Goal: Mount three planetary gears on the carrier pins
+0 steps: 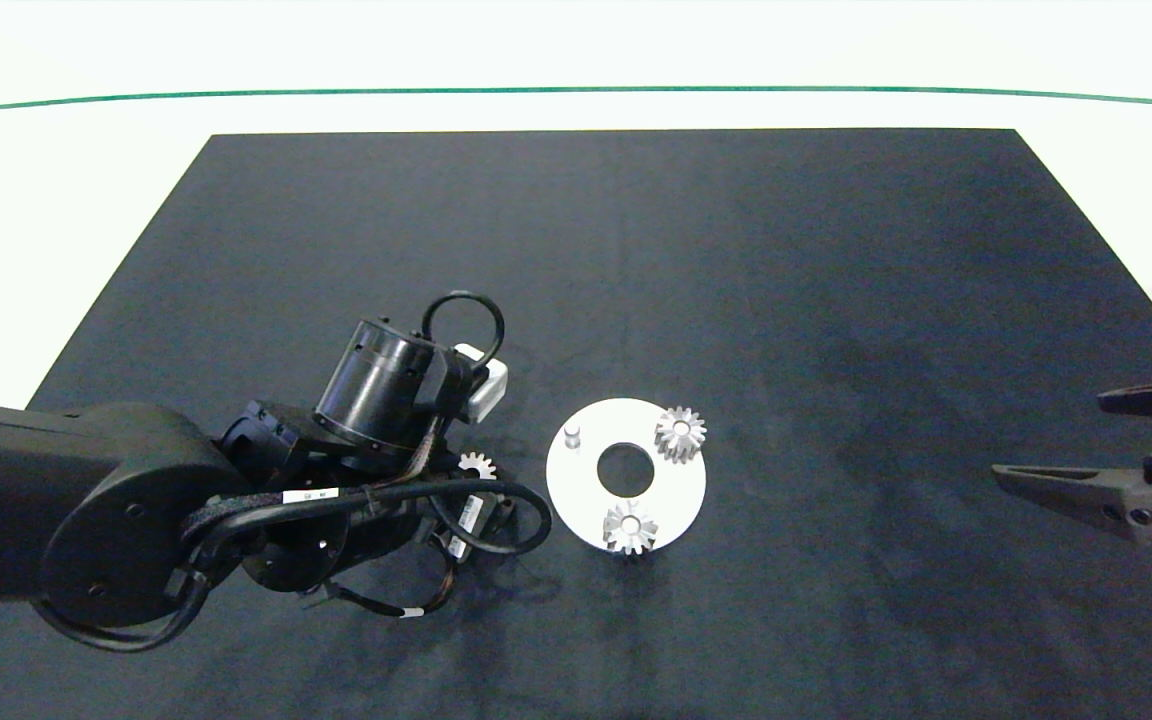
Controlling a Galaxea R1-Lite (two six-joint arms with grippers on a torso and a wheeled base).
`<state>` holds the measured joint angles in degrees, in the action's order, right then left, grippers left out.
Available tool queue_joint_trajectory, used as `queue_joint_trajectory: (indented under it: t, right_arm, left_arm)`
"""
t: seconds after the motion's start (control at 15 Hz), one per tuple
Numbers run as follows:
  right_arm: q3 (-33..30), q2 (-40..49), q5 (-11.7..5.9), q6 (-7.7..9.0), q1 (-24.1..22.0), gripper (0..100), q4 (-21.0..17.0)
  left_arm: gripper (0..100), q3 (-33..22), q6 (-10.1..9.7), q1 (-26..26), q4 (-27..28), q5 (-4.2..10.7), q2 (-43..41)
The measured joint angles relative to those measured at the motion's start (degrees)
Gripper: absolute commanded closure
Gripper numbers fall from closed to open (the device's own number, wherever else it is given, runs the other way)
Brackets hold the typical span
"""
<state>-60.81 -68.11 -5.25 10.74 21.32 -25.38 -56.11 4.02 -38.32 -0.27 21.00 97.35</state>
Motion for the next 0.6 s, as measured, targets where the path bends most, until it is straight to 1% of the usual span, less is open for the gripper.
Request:
queue_joint_trajectory:
  t: [0.07, 0.6]
  right_arm:
    - [0.0, 0.0, 0.00, 0.00, 0.0, 0, 0.0]
    - [0.1, -0.2, 0.00, 0.00, 0.0, 0, 0.0]
  left_arm:
    - [20, 0.0, -0.01, 0.0, 0.0, 0.00, 0.0]
    - [35, 0.1, -0.01, -0.1, 0.0, 0.00, 0.1]
